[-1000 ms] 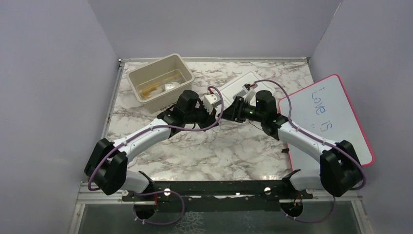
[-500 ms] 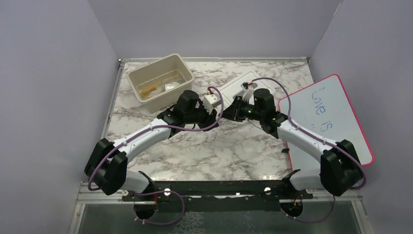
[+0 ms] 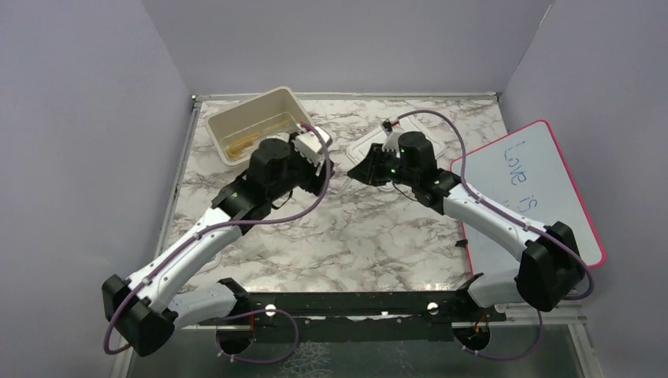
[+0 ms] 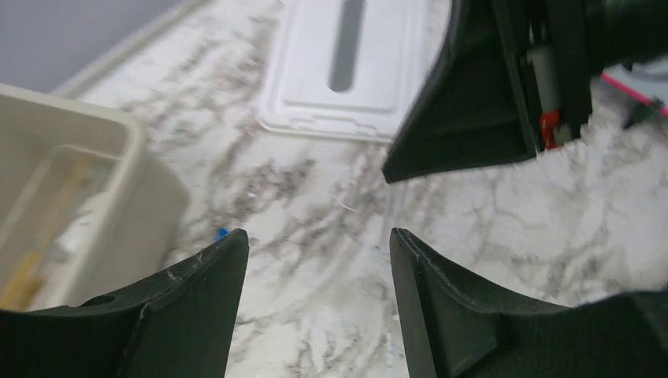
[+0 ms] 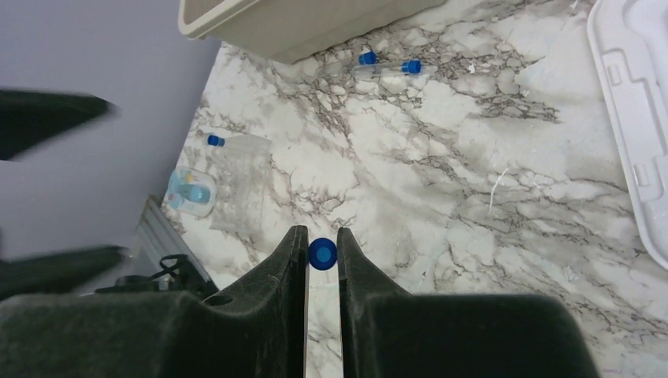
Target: Organize the chemistry lab equipment
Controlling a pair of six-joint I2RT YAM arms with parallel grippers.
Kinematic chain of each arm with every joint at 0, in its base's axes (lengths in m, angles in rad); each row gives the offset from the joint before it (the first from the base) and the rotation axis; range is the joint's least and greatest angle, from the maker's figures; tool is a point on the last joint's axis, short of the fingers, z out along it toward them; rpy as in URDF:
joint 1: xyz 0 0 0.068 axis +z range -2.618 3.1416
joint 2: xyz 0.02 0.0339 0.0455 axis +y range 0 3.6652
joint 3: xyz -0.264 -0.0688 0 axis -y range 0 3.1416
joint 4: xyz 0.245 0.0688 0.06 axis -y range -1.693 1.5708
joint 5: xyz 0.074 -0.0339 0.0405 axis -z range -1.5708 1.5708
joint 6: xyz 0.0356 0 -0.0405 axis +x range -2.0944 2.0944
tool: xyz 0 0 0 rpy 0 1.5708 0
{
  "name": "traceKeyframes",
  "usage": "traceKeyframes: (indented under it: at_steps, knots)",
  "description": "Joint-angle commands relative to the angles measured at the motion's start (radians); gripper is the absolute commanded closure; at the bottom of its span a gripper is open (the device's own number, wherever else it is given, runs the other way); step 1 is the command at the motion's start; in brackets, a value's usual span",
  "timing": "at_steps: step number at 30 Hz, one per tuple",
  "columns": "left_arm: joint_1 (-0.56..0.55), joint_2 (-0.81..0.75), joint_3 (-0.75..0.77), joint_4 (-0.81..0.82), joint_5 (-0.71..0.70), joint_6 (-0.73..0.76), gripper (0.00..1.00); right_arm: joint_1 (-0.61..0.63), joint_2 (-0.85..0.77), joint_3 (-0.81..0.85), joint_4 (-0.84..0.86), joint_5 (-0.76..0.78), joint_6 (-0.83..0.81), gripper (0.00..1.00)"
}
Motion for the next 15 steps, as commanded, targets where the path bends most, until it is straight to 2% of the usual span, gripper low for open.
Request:
traceKeyframes:
  at_steps: [1,5,7,11,15]
  knots:
    - [0.0,-0.15,0.152,-0.054,-0.444,0.018,0.31,0.09,0.061,0.083,-0.06,0.169,-0.079,0.84]
    - [0.0,-0.211,0.245,-0.053,-0.729,0.061,0.3,0.23,0.167,0.195,-0.08,0.341,-0.125,0.84]
    - [0.0,-0.238,0.287,-0.045,-0.817,0.073,0.29,0.318,0.243,0.266,-0.083,0.449,-0.162,0.83]
    - [0.001,-0.29,0.351,-0.042,-0.891,0.073,0.29,0.474,0.401,0.434,-0.071,0.625,-0.259,0.83]
    - [0.0,-0.319,0.383,-0.044,-0.923,0.092,0.26,0.571,0.575,0.607,-0.037,0.714,-0.343,0.83]
